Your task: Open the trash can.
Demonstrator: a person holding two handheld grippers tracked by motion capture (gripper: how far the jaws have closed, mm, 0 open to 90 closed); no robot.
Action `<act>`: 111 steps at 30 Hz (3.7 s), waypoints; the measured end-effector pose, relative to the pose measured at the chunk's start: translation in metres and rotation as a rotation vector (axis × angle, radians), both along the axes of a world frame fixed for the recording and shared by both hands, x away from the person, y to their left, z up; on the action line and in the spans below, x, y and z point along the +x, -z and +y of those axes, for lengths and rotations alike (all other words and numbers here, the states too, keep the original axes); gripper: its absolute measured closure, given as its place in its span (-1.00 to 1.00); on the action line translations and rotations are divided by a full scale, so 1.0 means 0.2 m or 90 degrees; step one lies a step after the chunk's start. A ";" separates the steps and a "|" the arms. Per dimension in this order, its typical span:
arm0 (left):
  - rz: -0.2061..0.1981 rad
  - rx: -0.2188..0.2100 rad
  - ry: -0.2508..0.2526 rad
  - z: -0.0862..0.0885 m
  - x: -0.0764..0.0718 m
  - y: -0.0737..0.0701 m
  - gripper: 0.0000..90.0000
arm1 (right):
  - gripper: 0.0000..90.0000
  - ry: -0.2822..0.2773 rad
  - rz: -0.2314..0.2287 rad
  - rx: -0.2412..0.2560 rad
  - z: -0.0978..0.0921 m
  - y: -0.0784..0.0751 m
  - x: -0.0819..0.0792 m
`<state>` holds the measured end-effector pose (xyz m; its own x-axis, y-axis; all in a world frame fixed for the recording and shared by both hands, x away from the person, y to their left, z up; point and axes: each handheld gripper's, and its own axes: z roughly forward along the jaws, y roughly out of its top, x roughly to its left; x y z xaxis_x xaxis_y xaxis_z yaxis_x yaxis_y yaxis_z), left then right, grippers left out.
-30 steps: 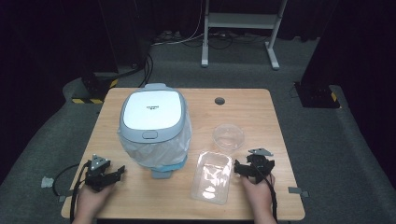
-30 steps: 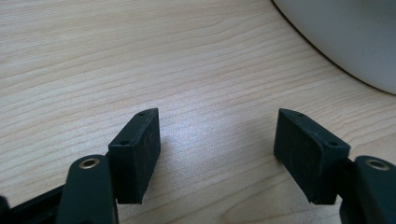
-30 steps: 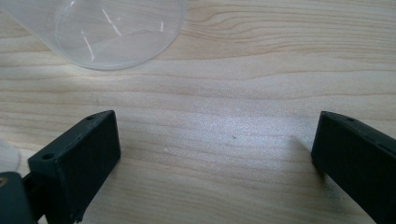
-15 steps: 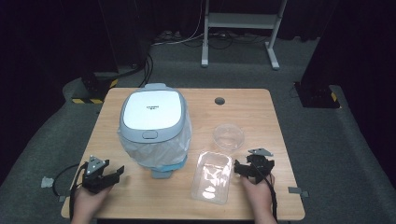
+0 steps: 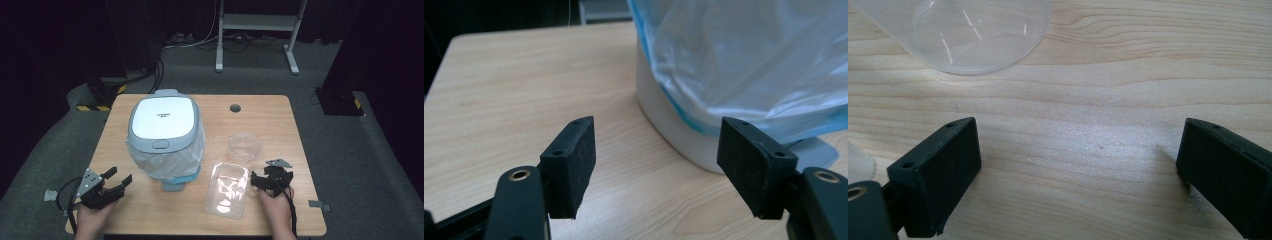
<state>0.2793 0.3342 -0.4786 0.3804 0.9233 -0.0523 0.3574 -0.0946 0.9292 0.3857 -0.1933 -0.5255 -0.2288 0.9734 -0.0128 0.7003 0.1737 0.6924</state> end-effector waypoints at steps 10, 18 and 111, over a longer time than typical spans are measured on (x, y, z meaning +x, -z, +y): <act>-0.055 -0.017 0.010 -0.02 -0.05 -0.07 -0.28 | -0.91 -0.001 -0.001 -0.001 0.00 0.00 0.00; -0.083 -0.020 0.016 -0.04 -0.08 -0.13 -0.28 | -0.91 -0.001 -0.002 -0.002 0.00 0.00 0.00; -0.165 -0.055 0.176 -0.50 0.10 -0.65 0.87 | -0.85 -0.014 -0.006 -0.001 0.00 0.00 0.00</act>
